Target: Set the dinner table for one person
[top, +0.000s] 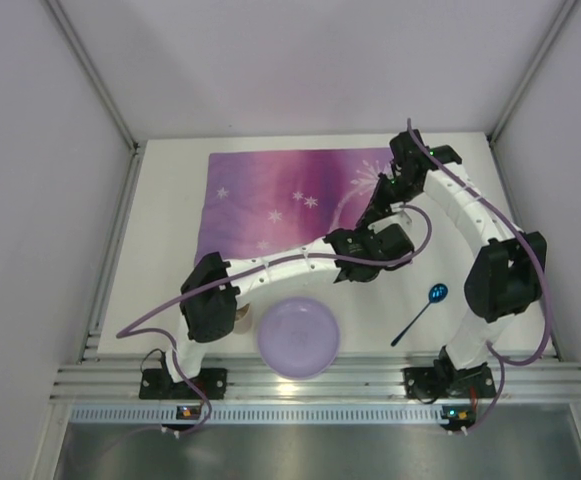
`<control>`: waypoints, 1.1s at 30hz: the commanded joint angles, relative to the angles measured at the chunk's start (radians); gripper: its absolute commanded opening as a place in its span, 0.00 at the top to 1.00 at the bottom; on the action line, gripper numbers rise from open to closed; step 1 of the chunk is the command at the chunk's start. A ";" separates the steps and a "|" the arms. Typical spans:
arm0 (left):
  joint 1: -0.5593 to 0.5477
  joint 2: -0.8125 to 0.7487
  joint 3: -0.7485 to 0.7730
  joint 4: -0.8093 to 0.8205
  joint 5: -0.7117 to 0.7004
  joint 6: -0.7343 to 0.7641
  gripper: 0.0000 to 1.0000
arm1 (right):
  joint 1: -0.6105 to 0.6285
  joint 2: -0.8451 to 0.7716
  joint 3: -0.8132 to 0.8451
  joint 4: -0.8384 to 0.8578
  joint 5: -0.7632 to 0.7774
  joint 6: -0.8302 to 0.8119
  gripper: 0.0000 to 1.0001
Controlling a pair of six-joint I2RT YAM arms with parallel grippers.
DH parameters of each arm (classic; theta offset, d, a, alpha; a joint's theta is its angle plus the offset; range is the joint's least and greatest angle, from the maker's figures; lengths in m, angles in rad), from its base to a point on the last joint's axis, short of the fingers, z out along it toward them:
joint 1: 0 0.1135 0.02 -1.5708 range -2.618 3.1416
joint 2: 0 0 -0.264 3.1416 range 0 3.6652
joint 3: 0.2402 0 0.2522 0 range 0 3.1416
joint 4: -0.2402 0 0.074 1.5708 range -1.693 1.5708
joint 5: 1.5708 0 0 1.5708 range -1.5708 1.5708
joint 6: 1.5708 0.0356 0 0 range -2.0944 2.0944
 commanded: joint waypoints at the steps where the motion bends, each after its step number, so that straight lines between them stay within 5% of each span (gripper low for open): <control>1: 0.002 -0.018 -0.004 0.018 -0.027 0.037 1.00 | 0.007 -0.038 0.003 0.016 -0.052 -0.025 1.00; 4: 0.003 -0.021 -0.004 0.013 -0.015 0.042 1.00 | 0.005 -0.033 0.014 0.025 -0.059 -0.027 1.00; 8: 0.005 -0.032 -0.017 0.015 -0.012 0.037 1.00 | 0.005 -0.015 0.093 0.004 -0.039 -0.054 0.28; 9: 0.005 -0.041 -0.027 0.018 -0.012 0.037 1.00 | 0.005 -0.009 0.116 -0.004 -0.029 -0.061 0.21; 10: 0.006 -0.047 -0.032 0.022 -0.012 0.040 1.00 | 0.004 -0.001 0.142 -0.015 -0.008 -0.068 0.01; 17: 0.067 -0.093 -0.067 0.031 0.035 0.024 1.00 | -0.102 0.036 0.369 -0.111 0.050 -0.124 0.00; 21: 0.185 -0.145 -0.095 0.028 0.112 -0.021 1.00 | -0.200 -0.019 0.347 -0.110 0.060 -0.142 0.00; 33: 0.828 -0.182 -0.147 0.154 0.536 -0.162 1.00 | -0.283 -0.211 -0.028 -0.024 0.011 -0.187 0.00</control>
